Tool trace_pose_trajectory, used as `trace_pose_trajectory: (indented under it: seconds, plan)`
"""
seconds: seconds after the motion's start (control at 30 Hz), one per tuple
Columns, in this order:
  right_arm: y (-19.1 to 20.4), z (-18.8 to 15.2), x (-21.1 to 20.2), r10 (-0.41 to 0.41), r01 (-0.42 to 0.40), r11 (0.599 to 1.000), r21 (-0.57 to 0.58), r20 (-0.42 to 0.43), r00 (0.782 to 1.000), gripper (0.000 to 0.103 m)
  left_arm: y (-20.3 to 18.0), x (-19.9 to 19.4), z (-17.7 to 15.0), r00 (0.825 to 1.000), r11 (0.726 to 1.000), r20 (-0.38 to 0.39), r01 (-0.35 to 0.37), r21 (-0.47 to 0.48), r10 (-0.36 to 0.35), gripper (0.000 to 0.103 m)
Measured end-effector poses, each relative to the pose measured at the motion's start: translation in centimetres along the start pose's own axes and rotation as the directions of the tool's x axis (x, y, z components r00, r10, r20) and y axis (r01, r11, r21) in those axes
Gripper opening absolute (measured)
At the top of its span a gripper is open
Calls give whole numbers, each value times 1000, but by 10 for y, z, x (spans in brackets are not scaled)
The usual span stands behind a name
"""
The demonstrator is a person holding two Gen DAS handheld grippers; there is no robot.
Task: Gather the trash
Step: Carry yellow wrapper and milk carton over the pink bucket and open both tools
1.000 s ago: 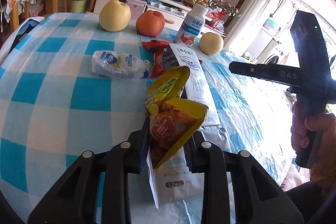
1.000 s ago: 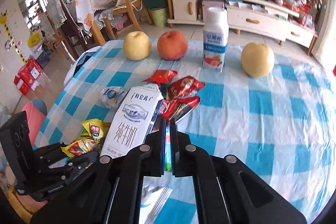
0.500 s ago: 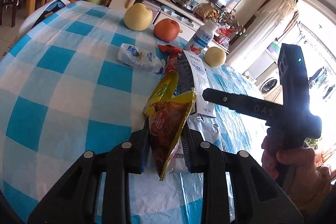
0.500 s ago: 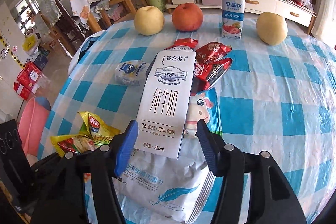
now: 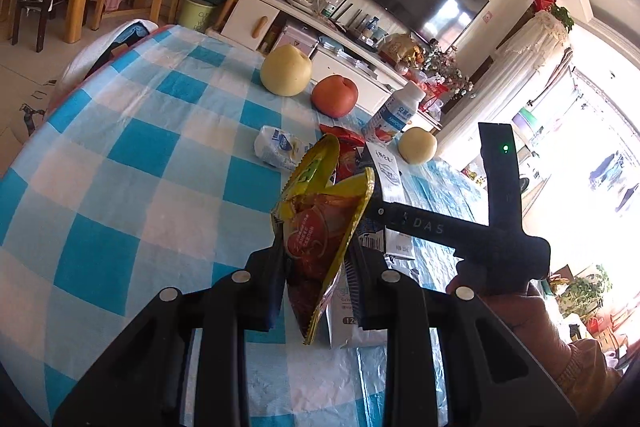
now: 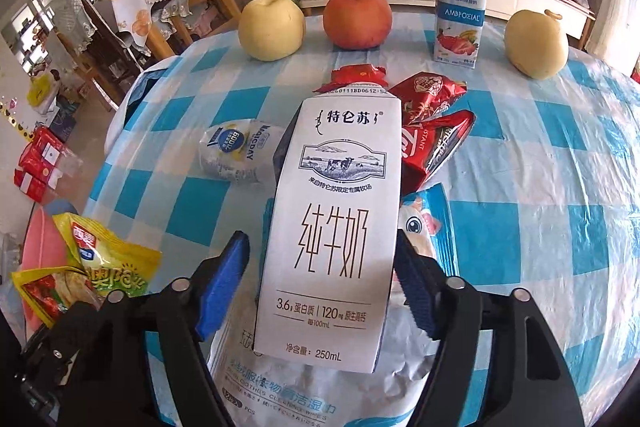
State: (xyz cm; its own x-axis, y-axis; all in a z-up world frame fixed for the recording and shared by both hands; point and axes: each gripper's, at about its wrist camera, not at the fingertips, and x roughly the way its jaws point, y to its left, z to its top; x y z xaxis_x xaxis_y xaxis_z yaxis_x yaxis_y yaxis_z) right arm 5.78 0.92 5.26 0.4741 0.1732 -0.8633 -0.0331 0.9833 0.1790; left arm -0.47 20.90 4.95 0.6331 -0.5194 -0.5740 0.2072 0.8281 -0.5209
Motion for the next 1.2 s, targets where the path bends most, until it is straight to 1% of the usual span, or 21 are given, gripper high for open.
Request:
trace_pose_trajectory:
  seconds: [0.07, 0.17, 0.27, 0.5, 0.63, 0.77, 0.93, 1.0, 1.13, 1.2]
  plan:
    - [1, 0, 0, -5, 4, 1000, -3, -1, 1000, 55, 2, -4, 2, 1000, 1000, 10, -6, 1, 6, 28]
    - [2, -1, -3, -6, 6, 1000, -7, 11, 1000, 55, 5, -9, 4, 1000, 1000, 24, -19, -1, 19, 28]
    - [6, 1, -13, 10, -10, 1000, -15, 39, 999, 54, 10, -15, 6, 999, 1000, 38, -22, -19, 23, 28]
    - [23, 5, -45, 100, -99, 995, -23, 101, 990, 54, 19, -38, 10, 995, 998, 89, -47, -42, 51, 28]
    - [46, 6, -66, 172, -168, 985, -47, 134, 976, 54, 23, -56, 15, 988, 997, 139, -61, -53, 68, 28]
    - [78, 3, -83, 242, -230, 969, -92, 155, 958, 54, 33, -75, 17, 976, 992, 187, -96, -79, 109, 28]
    - [120, -4, -97, 315, -294, 944, -147, 152, 937, 54, 52, -101, 20, 960, 984, 243, -111, -137, 142, 28]
    - [137, -5, -102, 339, -313, 934, -170, 151, 929, 54, 60, -111, 22, 950, 980, 265, -125, -156, 163, 28]
    - [173, -6, -106, 386, -353, 910, -217, 137, 912, 54, 76, -133, 23, 933, 971, 308, -128, -203, 187, 28]
    - [188, -8, -107, 413, -377, 896, -235, 126, 902, 54, 87, -146, 24, 917, 963, 337, -136, -234, 212, 28]
